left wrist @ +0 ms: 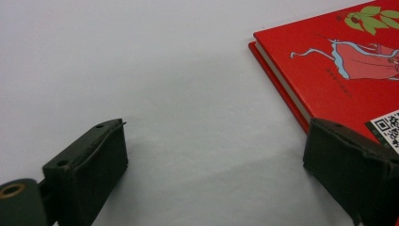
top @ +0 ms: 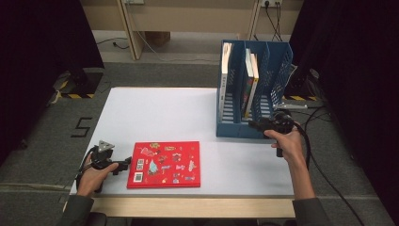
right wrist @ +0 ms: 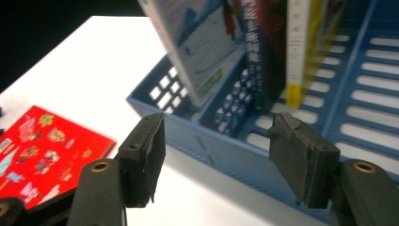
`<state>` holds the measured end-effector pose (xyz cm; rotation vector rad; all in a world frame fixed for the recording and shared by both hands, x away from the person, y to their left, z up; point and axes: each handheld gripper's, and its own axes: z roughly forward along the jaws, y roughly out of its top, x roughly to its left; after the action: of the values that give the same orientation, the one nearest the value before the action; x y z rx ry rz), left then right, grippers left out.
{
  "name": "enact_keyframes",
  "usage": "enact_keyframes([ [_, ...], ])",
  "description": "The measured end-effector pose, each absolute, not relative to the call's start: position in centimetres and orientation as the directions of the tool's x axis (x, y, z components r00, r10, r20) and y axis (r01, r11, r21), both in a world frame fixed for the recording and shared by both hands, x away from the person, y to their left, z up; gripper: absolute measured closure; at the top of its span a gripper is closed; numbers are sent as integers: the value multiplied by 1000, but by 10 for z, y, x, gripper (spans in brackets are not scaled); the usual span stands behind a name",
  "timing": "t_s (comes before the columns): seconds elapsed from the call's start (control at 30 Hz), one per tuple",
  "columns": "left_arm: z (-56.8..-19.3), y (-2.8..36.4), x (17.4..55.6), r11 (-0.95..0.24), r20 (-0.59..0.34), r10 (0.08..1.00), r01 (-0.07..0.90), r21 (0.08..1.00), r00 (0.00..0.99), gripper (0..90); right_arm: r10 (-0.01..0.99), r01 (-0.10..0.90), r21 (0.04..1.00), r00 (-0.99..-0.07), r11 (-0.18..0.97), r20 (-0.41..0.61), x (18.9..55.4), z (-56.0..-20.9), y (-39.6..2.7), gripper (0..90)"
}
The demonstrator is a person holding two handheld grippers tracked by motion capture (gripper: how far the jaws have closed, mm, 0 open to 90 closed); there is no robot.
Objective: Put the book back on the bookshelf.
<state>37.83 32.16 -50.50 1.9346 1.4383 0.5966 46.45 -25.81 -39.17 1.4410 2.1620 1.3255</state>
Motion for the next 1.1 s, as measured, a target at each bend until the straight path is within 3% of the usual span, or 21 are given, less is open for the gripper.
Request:
enact_keyframes([
  [0.53, -505, 322, 379, -192, -20, 954, 662, 724, 298, 57, 805, 652, 744, -515, 146, 293, 448, -411, -237, 365],
  [1.1, -500, 321, 376, -209, -23, 949, 679, 704, 316, 82, 749, 694, 686, -570, 218, 337, 440, -443, -188, 356],
])
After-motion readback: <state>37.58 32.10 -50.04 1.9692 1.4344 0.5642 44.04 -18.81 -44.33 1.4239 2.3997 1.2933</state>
